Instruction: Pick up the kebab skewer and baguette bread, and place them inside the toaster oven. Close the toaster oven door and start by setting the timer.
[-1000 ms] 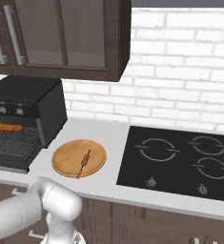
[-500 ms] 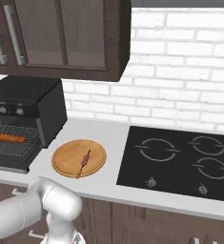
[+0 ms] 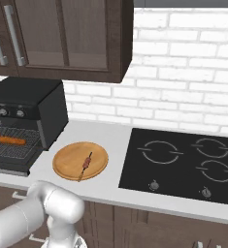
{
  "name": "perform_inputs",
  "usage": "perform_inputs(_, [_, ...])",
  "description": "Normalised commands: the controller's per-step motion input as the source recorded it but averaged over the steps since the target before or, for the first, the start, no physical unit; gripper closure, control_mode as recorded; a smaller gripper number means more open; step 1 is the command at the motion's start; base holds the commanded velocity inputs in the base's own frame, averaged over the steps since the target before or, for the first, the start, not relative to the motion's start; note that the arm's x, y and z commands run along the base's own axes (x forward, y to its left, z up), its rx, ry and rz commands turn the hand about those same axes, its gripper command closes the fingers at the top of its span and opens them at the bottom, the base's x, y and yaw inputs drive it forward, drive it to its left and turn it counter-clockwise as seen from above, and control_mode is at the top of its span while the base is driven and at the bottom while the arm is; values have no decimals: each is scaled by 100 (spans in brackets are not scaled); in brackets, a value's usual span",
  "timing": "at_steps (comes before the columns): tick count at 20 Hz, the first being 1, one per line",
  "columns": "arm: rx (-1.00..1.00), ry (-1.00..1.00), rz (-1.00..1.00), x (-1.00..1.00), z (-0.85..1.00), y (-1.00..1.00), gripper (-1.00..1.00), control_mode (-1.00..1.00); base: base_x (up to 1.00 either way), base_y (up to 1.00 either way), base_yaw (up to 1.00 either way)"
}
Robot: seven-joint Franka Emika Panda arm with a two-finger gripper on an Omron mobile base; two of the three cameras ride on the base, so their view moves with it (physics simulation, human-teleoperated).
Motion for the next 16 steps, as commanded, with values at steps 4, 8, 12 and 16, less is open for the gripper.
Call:
perform_inputs(4, [0,10,0,-75,12,-79,-100,-100,0,0,0])
perform_inputs(8, [-3,15,0,-51,19,-96,-100,-100,0,0,0])
perform_inputs(12, [-2,21,4,-1,31,-100,-100,-100,0,0,0])
perform_inputs(16, [0,15,14,7,33,-100,-100,-100,0,0,0])
